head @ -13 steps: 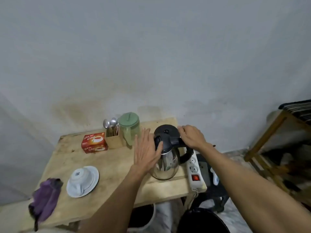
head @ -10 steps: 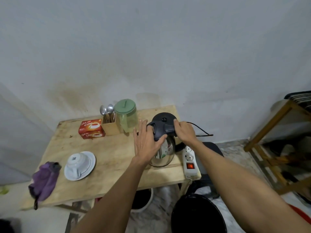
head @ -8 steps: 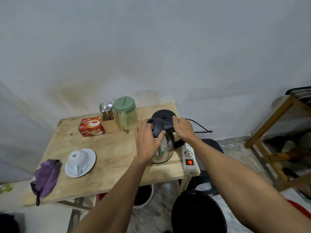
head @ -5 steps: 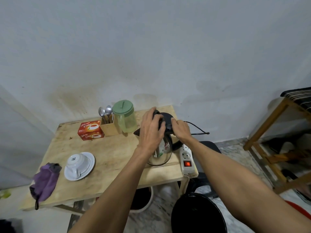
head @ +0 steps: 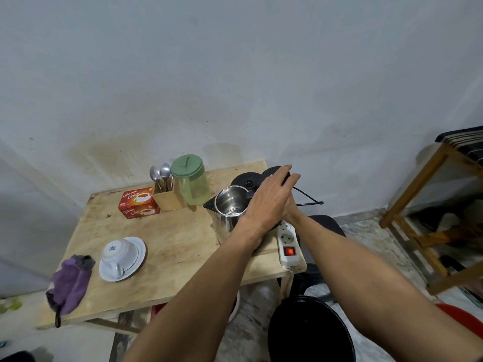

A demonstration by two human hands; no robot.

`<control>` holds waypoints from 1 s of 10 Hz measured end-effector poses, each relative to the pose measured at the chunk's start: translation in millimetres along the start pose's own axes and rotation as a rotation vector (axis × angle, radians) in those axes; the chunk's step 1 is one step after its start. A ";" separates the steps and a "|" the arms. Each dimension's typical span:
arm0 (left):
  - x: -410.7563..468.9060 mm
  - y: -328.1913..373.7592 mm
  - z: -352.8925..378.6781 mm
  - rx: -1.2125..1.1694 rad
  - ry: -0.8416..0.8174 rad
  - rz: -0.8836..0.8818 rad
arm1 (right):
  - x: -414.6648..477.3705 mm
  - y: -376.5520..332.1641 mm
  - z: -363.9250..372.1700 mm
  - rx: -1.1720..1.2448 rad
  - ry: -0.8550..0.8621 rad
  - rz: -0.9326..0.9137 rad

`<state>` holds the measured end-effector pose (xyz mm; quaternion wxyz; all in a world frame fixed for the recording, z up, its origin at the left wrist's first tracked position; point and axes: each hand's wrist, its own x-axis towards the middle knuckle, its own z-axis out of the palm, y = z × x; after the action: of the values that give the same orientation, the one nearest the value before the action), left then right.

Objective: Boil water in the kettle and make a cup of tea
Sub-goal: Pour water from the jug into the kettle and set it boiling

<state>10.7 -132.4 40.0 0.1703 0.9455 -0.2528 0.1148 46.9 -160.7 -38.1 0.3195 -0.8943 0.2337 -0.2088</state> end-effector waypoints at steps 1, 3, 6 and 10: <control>-0.6 -11.7 -8.4 -0.098 0.113 -0.013 | 25.9 25.8 1.2 0.619 -0.531 0.031; -5.7 -84.5 -27.2 -0.377 0.470 -0.461 | 39.1 23.5 -6.8 0.521 -0.639 0.097; -29.2 -228.0 5.0 -0.624 0.604 -1.297 | 34.1 25.9 -5.2 0.671 -0.542 0.163; -21.1 -264.4 38.4 -1.179 0.603 -1.225 | 29.8 26.9 -8.5 0.625 -0.515 0.152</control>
<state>134.7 77.5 -71.3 0.7177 0.6037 0.3327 0.0988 58.8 -199.6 -43.5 0.6383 -0.7574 0.1367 -0.0150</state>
